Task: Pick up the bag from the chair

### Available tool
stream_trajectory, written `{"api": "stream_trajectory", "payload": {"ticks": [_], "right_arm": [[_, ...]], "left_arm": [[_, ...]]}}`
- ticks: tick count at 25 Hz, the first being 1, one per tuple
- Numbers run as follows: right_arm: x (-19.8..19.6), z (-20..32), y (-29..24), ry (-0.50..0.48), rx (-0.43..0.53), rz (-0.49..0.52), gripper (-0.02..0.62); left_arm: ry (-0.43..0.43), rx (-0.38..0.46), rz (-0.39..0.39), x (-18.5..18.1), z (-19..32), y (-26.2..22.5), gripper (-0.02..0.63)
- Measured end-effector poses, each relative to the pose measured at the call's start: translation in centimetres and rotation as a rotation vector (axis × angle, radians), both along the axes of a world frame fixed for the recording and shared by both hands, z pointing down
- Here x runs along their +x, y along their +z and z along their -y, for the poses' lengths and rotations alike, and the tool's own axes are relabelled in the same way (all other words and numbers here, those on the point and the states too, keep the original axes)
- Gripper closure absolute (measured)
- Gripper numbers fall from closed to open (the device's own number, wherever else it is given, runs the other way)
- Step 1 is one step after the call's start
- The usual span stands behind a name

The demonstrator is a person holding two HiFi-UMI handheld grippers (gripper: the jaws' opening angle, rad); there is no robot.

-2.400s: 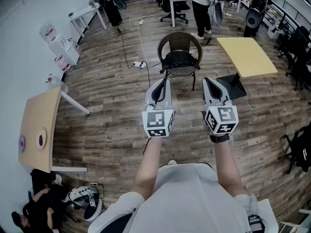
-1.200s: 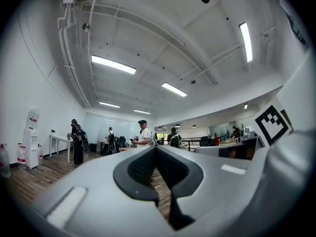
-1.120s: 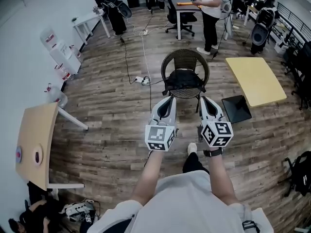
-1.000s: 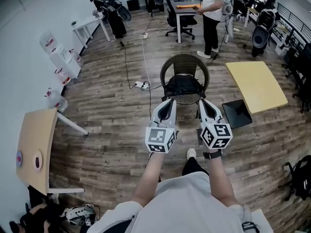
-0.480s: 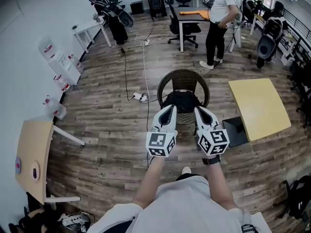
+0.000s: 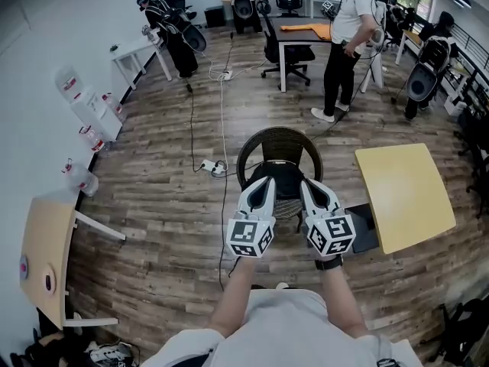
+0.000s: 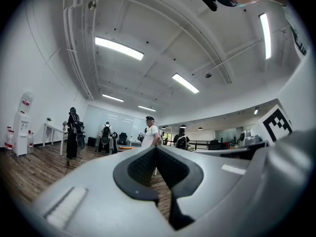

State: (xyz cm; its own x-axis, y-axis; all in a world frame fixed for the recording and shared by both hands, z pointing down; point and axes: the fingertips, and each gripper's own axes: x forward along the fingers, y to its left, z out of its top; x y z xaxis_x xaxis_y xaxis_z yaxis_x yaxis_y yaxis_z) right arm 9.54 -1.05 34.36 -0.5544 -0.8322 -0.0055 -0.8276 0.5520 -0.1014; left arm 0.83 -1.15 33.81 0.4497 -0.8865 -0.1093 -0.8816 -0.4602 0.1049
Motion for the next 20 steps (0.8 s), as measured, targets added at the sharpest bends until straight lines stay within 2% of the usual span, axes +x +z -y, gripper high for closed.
{"api": "stream_trajectory", "payload": {"ticks": [7, 12, 20], "right_arm": [[2.6, 3.0, 1.9, 0.026, -0.052, 0.026, 0.583], [2.3, 4.6, 3.1, 0.028, -0.094, 0.026, 0.583], [1.4, 8.8, 3.1, 0.042, -0.082, 0.007, 0.583]], "left_arm": [[-0.029, -0.062, 0.033, 0.6, 2.6, 2.5, 0.598], [-0.013, -0.088, 0.05, 0.7, 4.3, 3.2, 0.598], [0.04, -0.085, 0.052, 1.2, 9.3, 3.7, 0.598]]}}
